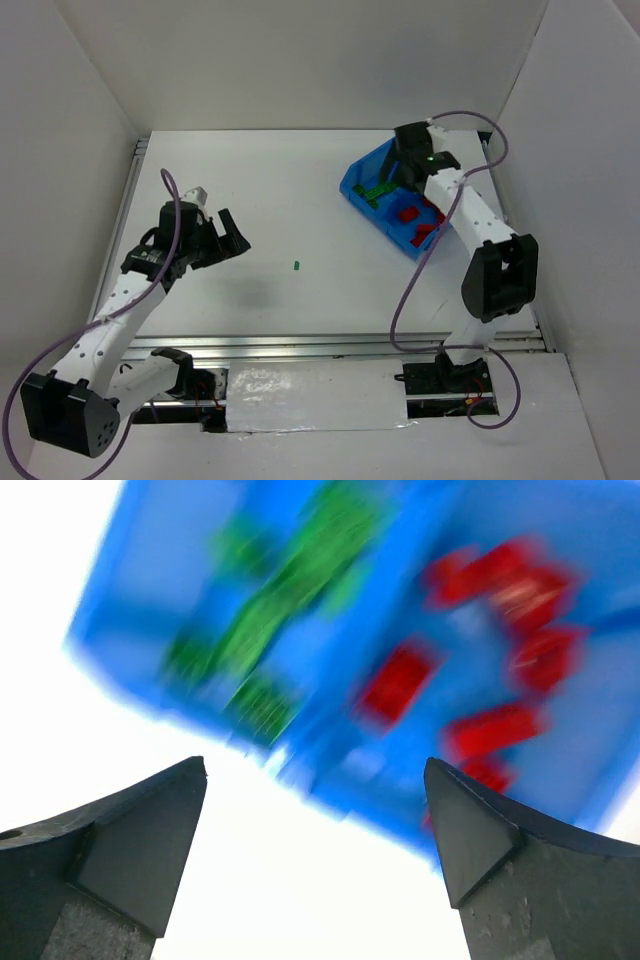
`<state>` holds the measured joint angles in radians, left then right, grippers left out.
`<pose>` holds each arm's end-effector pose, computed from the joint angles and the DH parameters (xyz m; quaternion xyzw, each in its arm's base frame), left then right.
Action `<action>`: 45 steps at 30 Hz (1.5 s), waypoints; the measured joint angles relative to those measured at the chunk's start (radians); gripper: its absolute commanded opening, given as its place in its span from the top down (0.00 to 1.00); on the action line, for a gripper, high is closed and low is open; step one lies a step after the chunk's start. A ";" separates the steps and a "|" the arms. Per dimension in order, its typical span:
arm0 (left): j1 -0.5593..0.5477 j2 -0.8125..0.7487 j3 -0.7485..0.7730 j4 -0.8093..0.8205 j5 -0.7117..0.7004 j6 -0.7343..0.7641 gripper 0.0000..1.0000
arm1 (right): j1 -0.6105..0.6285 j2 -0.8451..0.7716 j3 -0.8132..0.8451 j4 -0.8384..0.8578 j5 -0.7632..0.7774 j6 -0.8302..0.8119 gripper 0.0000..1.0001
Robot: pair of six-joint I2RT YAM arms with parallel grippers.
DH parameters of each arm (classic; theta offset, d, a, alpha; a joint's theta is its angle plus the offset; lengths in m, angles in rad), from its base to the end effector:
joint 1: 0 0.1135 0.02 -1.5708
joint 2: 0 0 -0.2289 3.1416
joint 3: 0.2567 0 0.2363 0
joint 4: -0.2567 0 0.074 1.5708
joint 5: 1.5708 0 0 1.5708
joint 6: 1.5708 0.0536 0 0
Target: Sort the legos into containers by color
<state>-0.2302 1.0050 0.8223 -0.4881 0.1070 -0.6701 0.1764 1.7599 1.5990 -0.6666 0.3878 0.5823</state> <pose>0.2252 -0.0587 0.2451 -0.1735 0.8826 -0.2323 0.3701 0.3795 0.0471 0.2699 0.2528 0.8814 -0.0348 0.3975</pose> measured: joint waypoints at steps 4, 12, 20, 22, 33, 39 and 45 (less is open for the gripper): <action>-0.001 -0.025 0.149 -0.117 -0.124 0.050 0.00 | 0.269 -0.122 -0.126 0.026 -0.005 -0.007 0.07; 0.000 -0.137 0.156 -0.186 -0.383 0.148 0.01 | 0.733 -0.069 -0.177 0.097 -0.010 0.051 0.32; 0.001 -0.138 0.120 -0.212 -0.398 0.183 0.00 | 0.741 0.236 -0.084 0.071 -0.011 0.109 0.36; 0.001 -0.139 0.120 -0.212 -0.396 0.196 0.00 | 0.739 0.275 -0.084 0.069 -0.025 0.112 0.38; 0.001 -0.139 0.120 -0.206 -0.371 0.203 0.00 | 0.737 0.382 -0.002 0.064 -0.068 0.110 0.56; 0.001 -0.139 0.120 -0.201 -0.360 0.205 0.01 | 0.736 0.383 -0.005 0.050 -0.050 0.143 0.77; 0.003 -0.139 0.120 -0.200 -0.351 0.221 0.01 | 0.729 0.358 -0.048 0.079 -0.055 0.161 0.91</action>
<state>-0.2276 0.8661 0.9421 -0.6880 -0.2443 -0.4488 0.9051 2.1178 1.5505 -0.5873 0.3325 0.7433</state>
